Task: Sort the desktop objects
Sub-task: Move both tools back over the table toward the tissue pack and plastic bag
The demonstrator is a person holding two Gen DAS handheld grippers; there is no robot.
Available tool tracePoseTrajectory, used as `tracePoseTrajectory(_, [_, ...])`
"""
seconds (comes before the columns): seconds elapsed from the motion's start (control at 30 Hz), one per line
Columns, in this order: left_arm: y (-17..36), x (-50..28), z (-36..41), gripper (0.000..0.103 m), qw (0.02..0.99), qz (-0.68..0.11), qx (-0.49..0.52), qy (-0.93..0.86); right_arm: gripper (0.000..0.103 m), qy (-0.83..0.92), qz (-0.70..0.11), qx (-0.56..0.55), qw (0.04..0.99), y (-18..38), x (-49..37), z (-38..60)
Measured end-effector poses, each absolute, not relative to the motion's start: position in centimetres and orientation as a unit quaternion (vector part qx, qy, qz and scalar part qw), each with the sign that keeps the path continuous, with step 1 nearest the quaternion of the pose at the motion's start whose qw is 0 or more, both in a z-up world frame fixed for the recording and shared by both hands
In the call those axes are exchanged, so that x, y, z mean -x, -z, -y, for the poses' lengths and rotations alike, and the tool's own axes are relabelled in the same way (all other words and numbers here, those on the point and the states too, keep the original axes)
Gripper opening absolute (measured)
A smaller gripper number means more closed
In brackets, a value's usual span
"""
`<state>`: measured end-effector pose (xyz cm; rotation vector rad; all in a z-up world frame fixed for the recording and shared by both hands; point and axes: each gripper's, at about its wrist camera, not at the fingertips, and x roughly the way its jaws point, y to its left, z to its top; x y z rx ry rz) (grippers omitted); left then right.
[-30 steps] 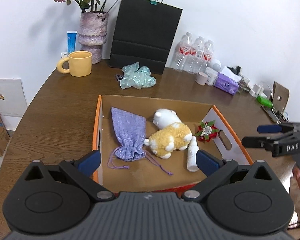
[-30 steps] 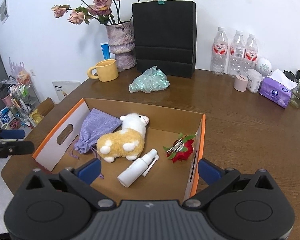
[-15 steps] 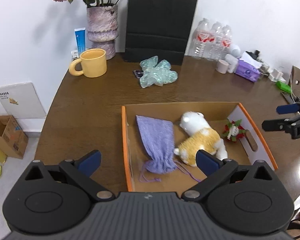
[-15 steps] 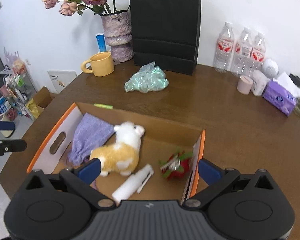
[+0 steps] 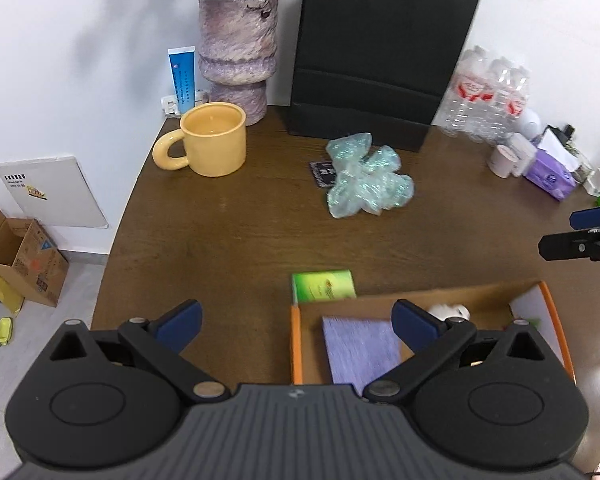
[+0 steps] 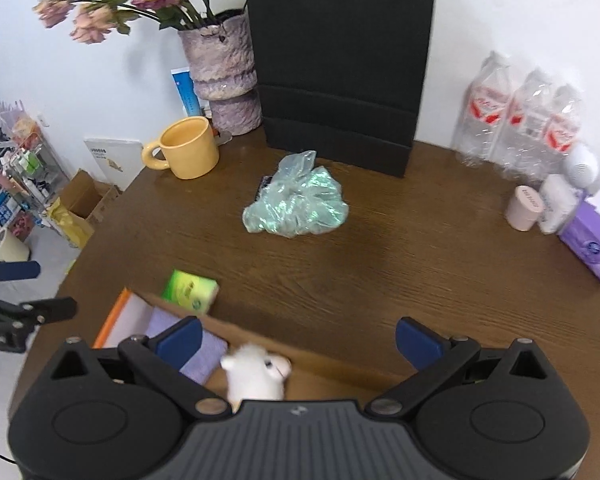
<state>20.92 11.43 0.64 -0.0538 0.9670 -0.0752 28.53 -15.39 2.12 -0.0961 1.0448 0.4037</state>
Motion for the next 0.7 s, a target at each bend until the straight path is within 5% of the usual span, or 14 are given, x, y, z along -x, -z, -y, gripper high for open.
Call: tracePoseTrajectory(0.7, [6.8, -33.9, -7.7, 0.103, 0.815, -0.577, -0.002, 0.050, 0.103, -0.174, -0.543, 0.091, 0.816, 4.1, -43.0, 9.9])
